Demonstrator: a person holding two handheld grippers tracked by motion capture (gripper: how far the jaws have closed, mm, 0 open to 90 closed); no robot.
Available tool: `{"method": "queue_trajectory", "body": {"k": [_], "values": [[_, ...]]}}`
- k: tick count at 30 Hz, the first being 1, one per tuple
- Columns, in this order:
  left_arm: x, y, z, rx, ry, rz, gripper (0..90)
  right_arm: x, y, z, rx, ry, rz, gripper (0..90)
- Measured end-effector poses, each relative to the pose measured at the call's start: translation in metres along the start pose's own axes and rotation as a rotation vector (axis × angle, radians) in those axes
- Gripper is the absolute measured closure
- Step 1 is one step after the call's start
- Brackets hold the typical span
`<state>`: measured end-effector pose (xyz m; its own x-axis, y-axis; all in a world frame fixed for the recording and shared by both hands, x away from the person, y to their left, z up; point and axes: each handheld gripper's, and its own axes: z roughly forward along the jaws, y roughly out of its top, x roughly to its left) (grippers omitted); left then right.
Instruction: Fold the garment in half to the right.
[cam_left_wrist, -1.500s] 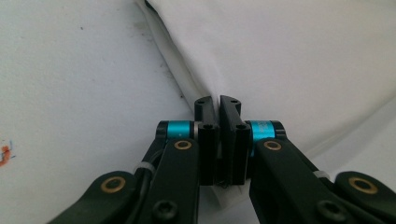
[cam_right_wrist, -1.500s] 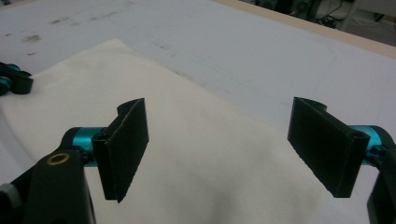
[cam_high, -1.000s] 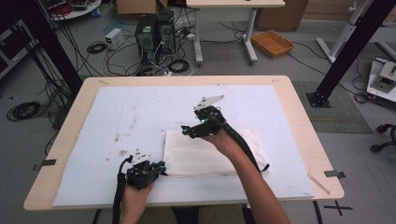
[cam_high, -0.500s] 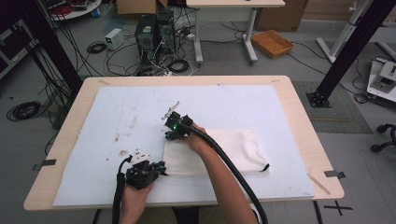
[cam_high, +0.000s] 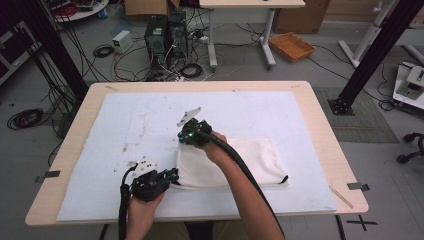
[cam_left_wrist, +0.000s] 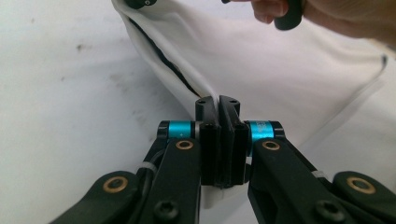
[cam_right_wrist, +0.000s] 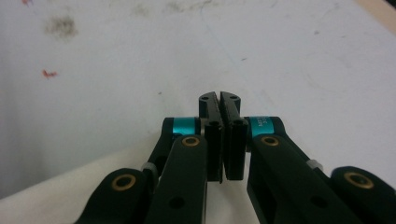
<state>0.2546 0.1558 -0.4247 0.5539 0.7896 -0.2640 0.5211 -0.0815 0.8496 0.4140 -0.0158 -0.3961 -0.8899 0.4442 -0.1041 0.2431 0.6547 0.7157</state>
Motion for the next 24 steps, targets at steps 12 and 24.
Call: {"method": "queue_trajectory", "body": {"k": [12,24], "values": [[-0.036,0.04,0.022,-0.023,-0.132,0.031,86.7,-0.03,-0.032,-0.06,-0.136,-0.028,0.127,89.3],[-0.084,0.066,0.074,0.04,-0.229,0.074,86.7,-0.06,-0.087,-0.113,-0.199,-0.104,0.232,89.3]]}}
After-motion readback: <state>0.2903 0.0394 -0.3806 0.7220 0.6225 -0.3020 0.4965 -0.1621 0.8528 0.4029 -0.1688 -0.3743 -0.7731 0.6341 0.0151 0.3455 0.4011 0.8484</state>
